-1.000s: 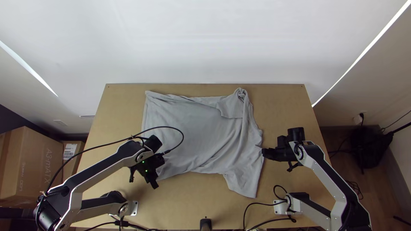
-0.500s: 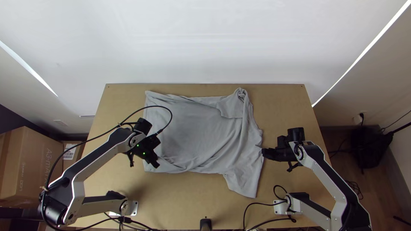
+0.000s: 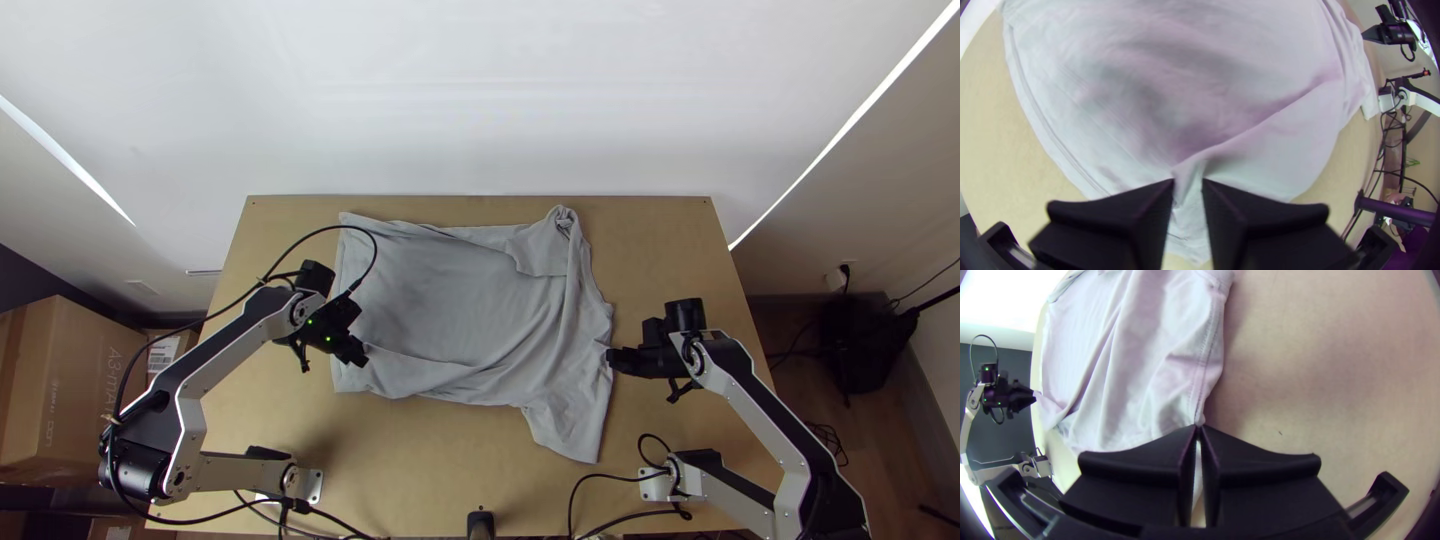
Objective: Fold the t-shirt
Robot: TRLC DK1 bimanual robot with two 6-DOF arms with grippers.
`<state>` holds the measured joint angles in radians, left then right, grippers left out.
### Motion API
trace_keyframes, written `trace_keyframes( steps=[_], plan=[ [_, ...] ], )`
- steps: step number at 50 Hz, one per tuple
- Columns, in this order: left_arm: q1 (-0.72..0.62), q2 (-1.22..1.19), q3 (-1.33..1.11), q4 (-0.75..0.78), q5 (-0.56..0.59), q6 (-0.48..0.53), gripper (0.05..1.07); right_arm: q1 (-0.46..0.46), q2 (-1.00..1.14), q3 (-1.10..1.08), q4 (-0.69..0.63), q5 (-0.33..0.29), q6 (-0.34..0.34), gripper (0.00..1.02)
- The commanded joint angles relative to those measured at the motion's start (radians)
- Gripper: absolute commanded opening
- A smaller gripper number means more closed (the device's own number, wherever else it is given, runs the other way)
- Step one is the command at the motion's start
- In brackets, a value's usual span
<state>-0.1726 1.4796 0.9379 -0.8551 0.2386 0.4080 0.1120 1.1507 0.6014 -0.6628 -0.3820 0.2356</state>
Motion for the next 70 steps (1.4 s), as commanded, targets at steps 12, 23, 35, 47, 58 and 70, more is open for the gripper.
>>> trace_keyframes(
  steps=[12,23,35,47,58,70],
  plan=[
    [0.162,-0.042,0.036,-0.084,0.162,-0.006,0.94,0.028,-0.008,-0.032,0.011,0.003,0.031,0.02],
    [0.275,-0.042,0.030,-0.217,0.197,0.051,0.93,0.043,-0.011,-0.045,0.011,0.005,0.044,0.02],
    [0.295,-0.044,-0.034,-0.305,0.199,0.097,0.92,0.074,-0.009,-0.041,0.023,0.012,0.062,0.02],
    [0.283,-0.039,-0.088,-0.268,0.217,0.086,0.82,0.080,-0.014,-0.040,0.025,0.015,0.071,0.02],
    [0.259,-0.041,-0.122,-0.229,0.219,0.071,0.80,0.080,-0.019,-0.045,0.025,0.015,0.071,0.02],
    [0.223,-0.038,-0.134,-0.203,0.219,0.048,0.80,0.078,-0.023,-0.046,0.025,0.017,0.073,0.02]
  ],
)
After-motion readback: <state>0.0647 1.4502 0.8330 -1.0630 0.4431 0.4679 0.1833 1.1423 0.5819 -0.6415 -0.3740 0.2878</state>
